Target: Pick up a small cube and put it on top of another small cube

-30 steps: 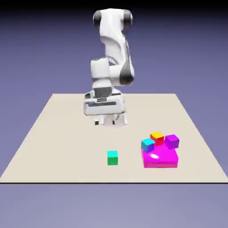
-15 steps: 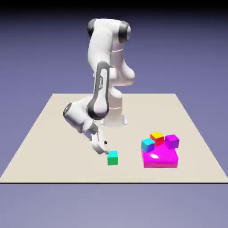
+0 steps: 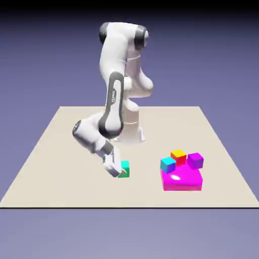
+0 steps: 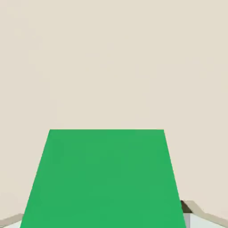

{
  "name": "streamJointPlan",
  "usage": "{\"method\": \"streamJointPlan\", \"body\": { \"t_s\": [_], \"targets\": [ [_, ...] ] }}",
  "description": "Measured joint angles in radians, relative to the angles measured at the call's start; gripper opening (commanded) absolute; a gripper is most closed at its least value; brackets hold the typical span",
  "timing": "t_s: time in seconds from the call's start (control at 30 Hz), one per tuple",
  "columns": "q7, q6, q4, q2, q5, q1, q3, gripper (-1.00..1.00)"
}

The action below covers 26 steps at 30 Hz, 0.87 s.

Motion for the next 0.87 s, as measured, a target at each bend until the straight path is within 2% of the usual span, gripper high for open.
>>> {"method": "streamJointPlan", "body": {
  "t_s": [0.6, 0.77, 0.8, 0.87],
  "targets": [
    [0.272, -0.074, -0.128, -0.372, -0.001, -0.157, 0.644, -1.00],
    [0.209, 0.099, -0.146, -0.229, 0.088, -0.102, 0.696, -1.00],
    [0.199, 0.127, -0.149, -0.207, 0.102, -0.083, 0.704, 1.00],
    [0.200, 0.126, -0.149, -0.207, 0.099, -0.054, 0.704, 1.00]
  ]
}}
